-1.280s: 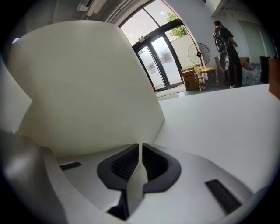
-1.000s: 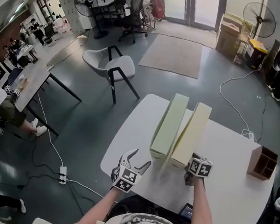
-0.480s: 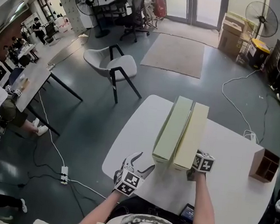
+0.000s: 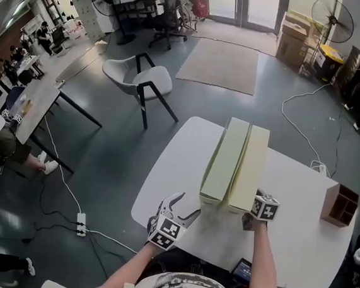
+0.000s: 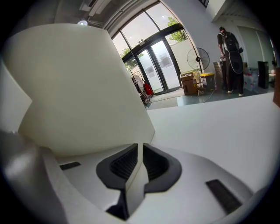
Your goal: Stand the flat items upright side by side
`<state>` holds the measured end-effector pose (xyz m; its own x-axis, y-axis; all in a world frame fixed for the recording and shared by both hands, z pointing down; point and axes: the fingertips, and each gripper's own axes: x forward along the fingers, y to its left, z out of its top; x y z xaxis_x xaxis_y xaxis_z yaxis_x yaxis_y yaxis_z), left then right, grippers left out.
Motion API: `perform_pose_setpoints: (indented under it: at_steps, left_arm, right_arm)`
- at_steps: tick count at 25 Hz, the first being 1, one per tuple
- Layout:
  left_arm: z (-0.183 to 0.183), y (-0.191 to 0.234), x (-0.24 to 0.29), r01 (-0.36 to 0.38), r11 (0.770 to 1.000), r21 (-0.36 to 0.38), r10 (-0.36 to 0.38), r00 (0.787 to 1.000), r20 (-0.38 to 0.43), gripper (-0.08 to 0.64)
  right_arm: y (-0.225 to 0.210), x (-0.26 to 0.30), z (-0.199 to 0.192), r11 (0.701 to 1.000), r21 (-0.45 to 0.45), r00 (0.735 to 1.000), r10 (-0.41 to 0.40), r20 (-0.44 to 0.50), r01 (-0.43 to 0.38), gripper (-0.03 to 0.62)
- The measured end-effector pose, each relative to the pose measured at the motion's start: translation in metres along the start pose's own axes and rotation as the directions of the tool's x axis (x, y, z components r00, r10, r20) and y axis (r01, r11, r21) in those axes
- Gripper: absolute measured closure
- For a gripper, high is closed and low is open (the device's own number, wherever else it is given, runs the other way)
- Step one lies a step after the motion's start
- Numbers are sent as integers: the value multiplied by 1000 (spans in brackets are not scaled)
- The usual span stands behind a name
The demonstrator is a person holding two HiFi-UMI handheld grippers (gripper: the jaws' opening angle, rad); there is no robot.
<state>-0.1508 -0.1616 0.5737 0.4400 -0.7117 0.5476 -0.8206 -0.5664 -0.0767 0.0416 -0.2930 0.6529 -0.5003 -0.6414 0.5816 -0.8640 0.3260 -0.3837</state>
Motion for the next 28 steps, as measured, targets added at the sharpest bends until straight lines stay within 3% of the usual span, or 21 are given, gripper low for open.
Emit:
perform_pose_setpoints:
  at_steps: [17, 22, 28]
  left_arm:
    - [-8, -32, -24, 65, 998, -2, -65, 997, 36, 236]
    - [-8, -58, -36, 56, 998, 4, -56, 997, 45, 241]
    - [-8, -104, -60, 33, 999, -9, -32, 998, 62, 242]
  right_arm:
    - [47, -113, -18, 998, -7, 985, 66, 160, -66, 556]
    - [59, -151, -36, 994, -4, 975, 108, 192, -110, 555]
    - [74, -193, -64, 984, -60, 968, 175, 178, -167, 557]
